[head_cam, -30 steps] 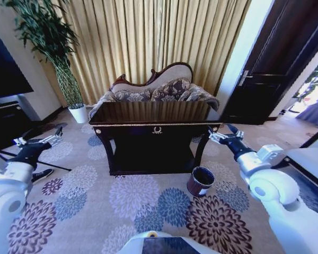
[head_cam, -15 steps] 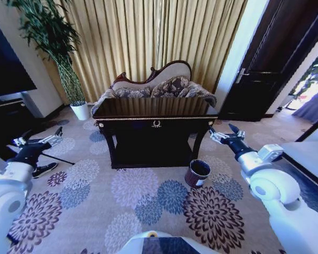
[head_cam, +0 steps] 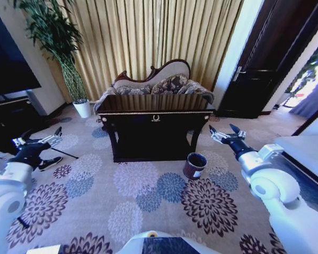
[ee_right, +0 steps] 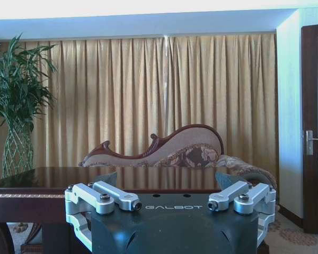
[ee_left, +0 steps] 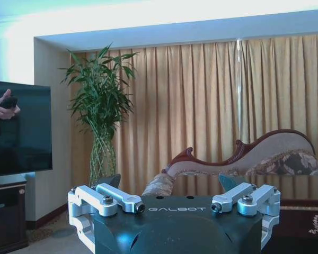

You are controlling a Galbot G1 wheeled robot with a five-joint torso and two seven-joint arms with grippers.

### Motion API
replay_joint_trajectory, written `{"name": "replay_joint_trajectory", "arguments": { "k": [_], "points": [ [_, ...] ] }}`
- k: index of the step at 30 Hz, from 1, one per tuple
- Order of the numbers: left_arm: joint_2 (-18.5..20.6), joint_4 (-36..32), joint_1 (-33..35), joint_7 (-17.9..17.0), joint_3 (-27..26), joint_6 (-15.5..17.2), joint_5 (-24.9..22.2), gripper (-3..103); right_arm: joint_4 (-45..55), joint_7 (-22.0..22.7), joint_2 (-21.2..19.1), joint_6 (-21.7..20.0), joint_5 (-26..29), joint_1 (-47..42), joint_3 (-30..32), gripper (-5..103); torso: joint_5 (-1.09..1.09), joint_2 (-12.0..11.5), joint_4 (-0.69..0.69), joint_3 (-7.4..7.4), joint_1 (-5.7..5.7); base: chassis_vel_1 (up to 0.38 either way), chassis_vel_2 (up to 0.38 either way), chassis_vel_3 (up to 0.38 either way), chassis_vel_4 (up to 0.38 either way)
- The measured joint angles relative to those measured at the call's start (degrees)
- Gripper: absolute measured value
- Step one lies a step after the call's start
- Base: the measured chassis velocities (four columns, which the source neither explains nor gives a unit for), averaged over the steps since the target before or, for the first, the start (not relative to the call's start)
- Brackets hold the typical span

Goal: Move to the front of the table and place the trash on the table into the trash bin.

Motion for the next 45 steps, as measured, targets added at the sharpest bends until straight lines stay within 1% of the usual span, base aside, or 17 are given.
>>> {"name": "replay_joint_trajectory", "arguments": {
  "k": [6, 11, 15, 17, 19, 23, 25, 28, 29, 33, 36, 37, 38, 40, 41, 43, 45],
  "points": [
    [-0.1, 0.0, 0.0, 0.0, 0.2, 0.0, 0.0, 100, -0.4, 0.0, -0.2, 0.0, 0.2, 0.5, -0.2, 100, 0.01, 0.0, -0.02, 0.0, 0.0, 0.174, -0.22, -0.198, 0.189],
    [-0.3, 0.0, -0.1, 0.0, 0.3, 0.0, 0.0, 100, -0.6, 0.0, -0.3, 0.1, 0.3, 0.7, -0.3, 100, -0.01, 0.0, 0.04, -0.01, -0.02, 0.19, -0.201, -0.164, 0.237],
    [-0.8, 0.0, -0.1, 0.0, 0.5, 0.0, 0.0, 100, -0.8, 0.0, -0.3, 0.2, 0.3, 0.7, -0.5, 100, -0.01, 0.0, -0.04, -0.01, -0.02, 0.202, -0.187, -0.233, 0.155],
    [-0.9, 0.0, -0.1, 0.0, 0.6, 0.0, 0.0, 100, -0.9, 0.0, -0.2, 0.7, 0.2, 0.7, -0.8, 100, 0.0, 0.0, -0.04, -0.02, -0.04, 0.171, -0.154, -0.215, 0.088],
    [-1.1, 0.0, -0.1, 0.0, 0.8, 0.0, 0.0, 100, -1.2, 0.0, -0.1, 1.7, -0.1, 0.7, -1.2, 100, 0.0, 0.0, 0.0, -0.01, -0.03, 0.195, -0.121, -0.183, 0.13],
    [-2.1, 0.1, 0.0, 0.0, 1.2, 0.0, 0.2, 100, -1.4, 0.0, 0.1, 2.3, -0.5, 0.6, -1.6, 100, -0.04, 0.0, 0.02, -0.02, -0.04, 0.099, -0.06, -0.093, 0.062],
    [-2.8, 0.0, 0.2, -0.1, 1.4, 0.0, 0.3, 100, -1.4, 0.0, 0.1, 2.0, -0.7, 0.4, -1.6, 100, -0.01, 0.0, -0.01, 0.0, -0.01, 0.0, 0.0, 0.0, 0.0],
    [-3.6, -0.1, 0.4, -0.1, 1.4, 0.0, 0.8, 100, -1.5, 0.1, 0.0, 0.9, -1.1, 0.3, -1.5, 100, 0.02, 0.0, -0.02, 0.02, 0.03, -0.017, -0.006, 0.033, 0.008],
    [-4.3, -0.1, 0.5, -0.1, 1.4, 0.0, 1.3, 100, -1.8, 0.3, 0.0, -0.4, -1.5, 0.4, -1.4, 100, 0.02, 0.0, 0.0, 0.02, 0.04, -0.025, 0.006, 0.055, 0.014],
    [-5.7, 0.0, 0.8, -0.1, 0.8, 0.1, 1.5, 100, -2.6, 0.7, 0.1, -1.3, -1.9, 0.5, -1.3, 100, 0.0, 0.0, 0.0, 0.01, 0.02, -0.006, 0.001, 0.014, 0.004],
    [-7.5, -0.2, 1.7, 1.3, 0.2, 0.3, 1.5, 100, -4.0, 1.1, 0.5, -2.2, -2.2, 0.6, -0.8, 100, -0.02, 0.0, 0.01, 0.0, 0.0, 0.0, 0.0, 0.0, 0.0],
    [-8.5, -0.2, 2.2, 2.8, -0.2, 0.2, 1.5, 100, -4.9, 0.4, 0.8, -2.5, -2.1, 0.6, -0.2, 100, -0.01, 0.0, 0.01, 0.0, 0.0, 0.0, 0.0, 0.0, 0.0],
    [-8.5, -0.2, 2.2, 2.8, -0.2, 0.2, 1.5, 100, -4.9, 0.4, 0.8, -2.5, -2.1, 0.6, -0.2, 100, -0.01, 0.0, 0.01, 0.0, 0.0, 0.0, 0.0, 0.0, 0.0],
    [-9.7, -0.1, 2.7, 5.7, -0.5, -0.4, 1.6, 100, -7.3, -3.8, 1.2, -1.8, -2.1, 0.5, 1.4, 100, -0.01, 0.0, 0.01, 0.0, 0.0, 0.0, 0.0, 0.0, 0.0],
    [-9.7, -0.1, 2.7, 5.7, -0.5, -0.4, 1.6, 100, -7.3, -3.8, 1.2, -1.8, -2.1, 0.5, 1.4, 100, -0.01, 0.0, 0.01, 0.0, 0.0, 0.0, 0.0, 0.0, 0.0],
    [-10.0, 0.3, 2.8, 7.8, -0.5, -1.5, 1.7, 100, -9.9, -8.1, 1.6, 0.8, -2.2, 0.2, 2.9, 100, 0.02, 0.0, -0.01, 0.0, 0.0, 0.0, 0.0, 0.0, 0.0],
    [-9.7, 0.6, 2.7, 8.2, -0.2, -1.8, 1.7, 100, -10.7, -9.0, 1.8, 1.7, -1.5, -0.1, 3.7, 100, 0.01, 0.0, 0.0, 0.0, 0.0, 0.0, 0.0, 0.0, 0.0]
  ]
}}
